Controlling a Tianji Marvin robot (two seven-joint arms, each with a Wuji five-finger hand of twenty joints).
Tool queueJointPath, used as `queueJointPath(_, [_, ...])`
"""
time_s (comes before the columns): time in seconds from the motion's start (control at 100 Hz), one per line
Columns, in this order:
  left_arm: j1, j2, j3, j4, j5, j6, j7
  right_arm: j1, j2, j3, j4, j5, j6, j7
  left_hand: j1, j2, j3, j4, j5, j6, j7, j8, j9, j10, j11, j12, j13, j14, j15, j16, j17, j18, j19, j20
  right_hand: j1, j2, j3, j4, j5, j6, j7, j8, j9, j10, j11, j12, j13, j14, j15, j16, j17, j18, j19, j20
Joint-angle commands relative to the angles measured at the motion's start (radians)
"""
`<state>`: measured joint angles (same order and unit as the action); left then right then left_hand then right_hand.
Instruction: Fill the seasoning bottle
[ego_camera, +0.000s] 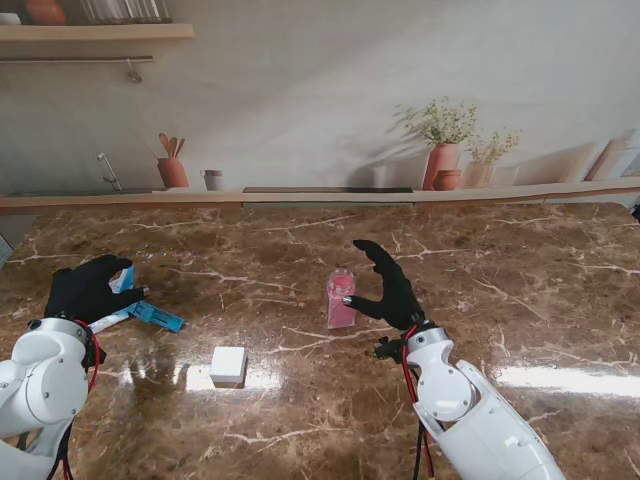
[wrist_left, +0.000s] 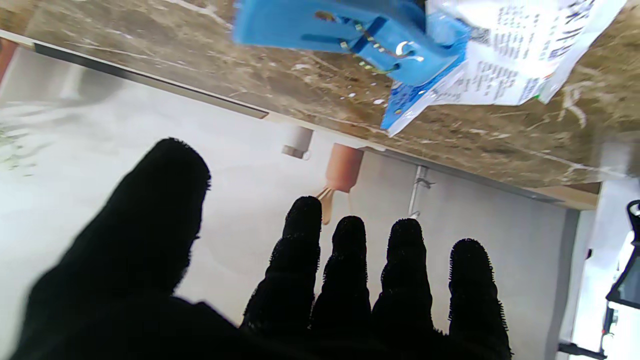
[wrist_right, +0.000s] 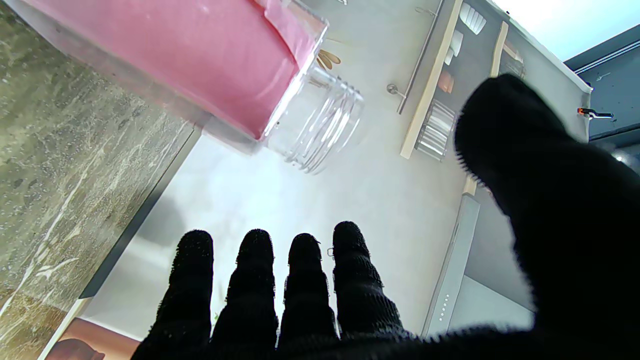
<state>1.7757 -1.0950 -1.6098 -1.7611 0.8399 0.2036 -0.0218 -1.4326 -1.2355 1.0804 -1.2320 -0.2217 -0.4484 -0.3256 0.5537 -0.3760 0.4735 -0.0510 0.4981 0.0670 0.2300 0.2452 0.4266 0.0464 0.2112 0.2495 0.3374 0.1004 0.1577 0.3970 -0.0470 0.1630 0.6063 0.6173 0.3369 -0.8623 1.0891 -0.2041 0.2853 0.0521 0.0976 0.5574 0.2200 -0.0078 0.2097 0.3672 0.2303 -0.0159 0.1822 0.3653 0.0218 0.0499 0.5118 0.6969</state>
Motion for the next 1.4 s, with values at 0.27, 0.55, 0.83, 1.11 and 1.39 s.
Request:
queueJointPath(0.27, [-0.05,0.001,0.005,0.098,-0.03,0.092,-0.008,-0.003,-0.003,-0.003,0.011,0.004,0.003,0.009,0.059,0.057,-0.26,0.022,-0.148,-0.042,-0.079,-0.025,-0.148,-0.042,-0.049,-0.021,-0.13,0.026,-0.055,-0.026,-0.044,0.084,-0.121,-0.008,0.015,0.026,-0.025,0.034,-0.018,-0.017,-0.003,-0.009,0.017,-0.007,0.001,-0.008,-0.01,-0.026,0.011,-0.014,0.014,-0.028,-0.002,0.012])
queueJointPath(0.55, [-0.092,-0.004,0.015,0.169,-0.073,0.16,0.005,-0.004,-0.003,-0.005,0.011,0.017,0.004,0.016,0.085,0.067,-0.296,0.029,-0.165,0.012,-0.044,0.024,-0.203,0.025,-0.044,-0.029,-0.186,0.163,-0.032,-0.046,-0.006,0.15,-0.065,0.02,0.025,0.047,-0.04,0.039,-0.01,-0.031,0.001,-0.01,0.017,-0.007,0.003,-0.005,-0.008,-0.029,0.017,-0.011,0.038,-0.019,0.019,0.024])
queueJointPath(0.83, [-0.148,0.013,0.049,0.241,-0.098,0.238,-0.093,-0.004,-0.003,-0.005,0.011,0.016,-0.001,0.015,0.092,0.097,-0.324,0.032,-0.319,0.002,-0.048,0.063,-0.279,0.059,-0.106,-0.067,-0.223,0.196,0.006,-0.062,-0.018,0.178,0.0,-0.007,0.033,0.06,-0.054,0.043,-0.003,-0.036,0.004,-0.012,0.019,-0.007,0.004,-0.003,-0.007,-0.029,0.022,-0.008,0.043,-0.016,0.03,0.032])
queueJointPath(1.11, [-0.188,0.025,0.079,0.285,-0.102,0.278,-0.151,-0.004,-0.004,-0.007,0.012,0.015,0.002,0.013,0.122,0.13,-0.398,0.043,-0.367,-0.05,-0.23,0.071,-0.302,0.083,-0.172,-0.051,-0.026,0.187,0.109,0.032,-0.009,0.148,0.115,0.057,0.04,0.067,-0.058,0.046,0.002,-0.036,0.007,-0.013,0.026,-0.007,0.007,-0.002,0.002,-0.03,0.027,-0.006,0.05,-0.013,0.035,0.035])
queueJointPath(1.39, [-0.214,0.034,0.109,0.309,-0.093,0.338,-0.193,-0.002,-0.005,-0.008,0.014,0.015,0.004,0.011,0.14,0.111,-0.383,0.041,-0.364,0.077,-0.26,-0.134,-0.204,0.063,0.047,0.098,0.014,0.124,0.248,0.394,-0.016,0.115,0.145,0.165,0.046,0.083,-0.064,0.049,0.005,-0.038,0.01,-0.015,0.033,-0.012,0.005,-0.007,0.012,-0.033,0.022,-0.013,0.059,-0.01,0.029,0.028])
